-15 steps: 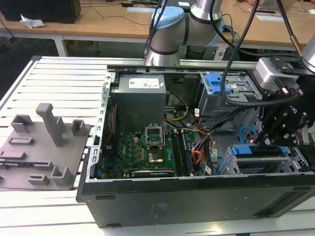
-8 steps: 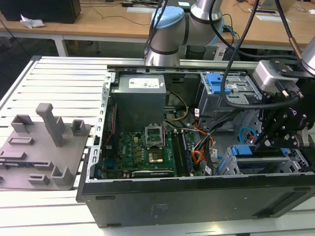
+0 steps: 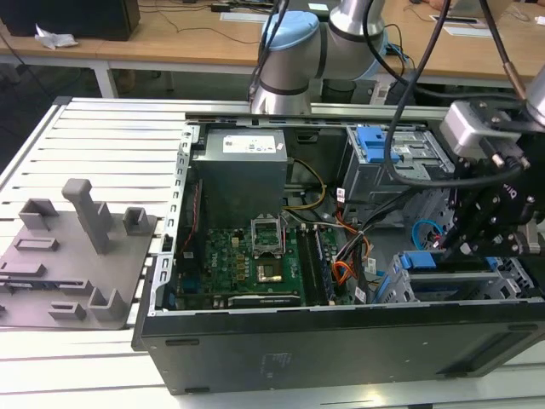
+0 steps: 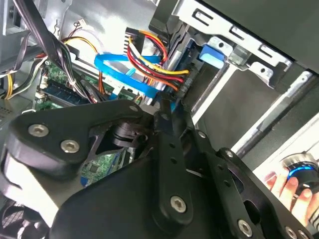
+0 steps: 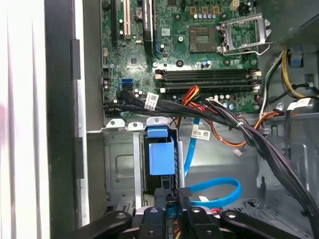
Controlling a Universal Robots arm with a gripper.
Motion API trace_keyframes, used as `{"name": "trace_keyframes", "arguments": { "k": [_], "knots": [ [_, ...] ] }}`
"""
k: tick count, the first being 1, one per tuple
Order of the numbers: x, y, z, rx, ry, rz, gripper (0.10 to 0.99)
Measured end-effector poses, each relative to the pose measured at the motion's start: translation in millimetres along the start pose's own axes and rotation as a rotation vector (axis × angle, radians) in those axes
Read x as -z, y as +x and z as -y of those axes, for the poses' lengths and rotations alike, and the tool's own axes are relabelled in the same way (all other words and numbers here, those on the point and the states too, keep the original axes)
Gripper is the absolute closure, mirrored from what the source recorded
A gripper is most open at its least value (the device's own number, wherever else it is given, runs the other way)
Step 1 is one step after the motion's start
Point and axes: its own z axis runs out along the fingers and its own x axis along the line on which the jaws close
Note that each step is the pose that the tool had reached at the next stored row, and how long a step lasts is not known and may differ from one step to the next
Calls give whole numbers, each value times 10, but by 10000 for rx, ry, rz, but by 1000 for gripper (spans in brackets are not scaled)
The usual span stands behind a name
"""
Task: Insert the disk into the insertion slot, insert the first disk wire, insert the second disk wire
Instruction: 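Insert the second disk wire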
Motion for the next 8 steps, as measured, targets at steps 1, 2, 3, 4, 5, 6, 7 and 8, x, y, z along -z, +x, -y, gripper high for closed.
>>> {"name": "trace_keyframes", "arguments": {
  "k": [1, 2, 3, 4, 5, 6, 7, 8],
  "knots": [
    [25, 0, -1, 1, 0, 2, 851],
    [55, -1, -3, 1, 0, 2, 851],
    [79, -1, -4, 2, 1, 1, 867],
    [109, -3, -6, 3, 1, -1, 933],
    [146, -4, -8, 3, 2, 1, 980],
    [193, -4, -15, 2, 10, -1, 980],
    [201, -4, -26, 3, 16, 4, 980],
    [199, -1, -88, 4, 28, 19, 980]
  ]
}}
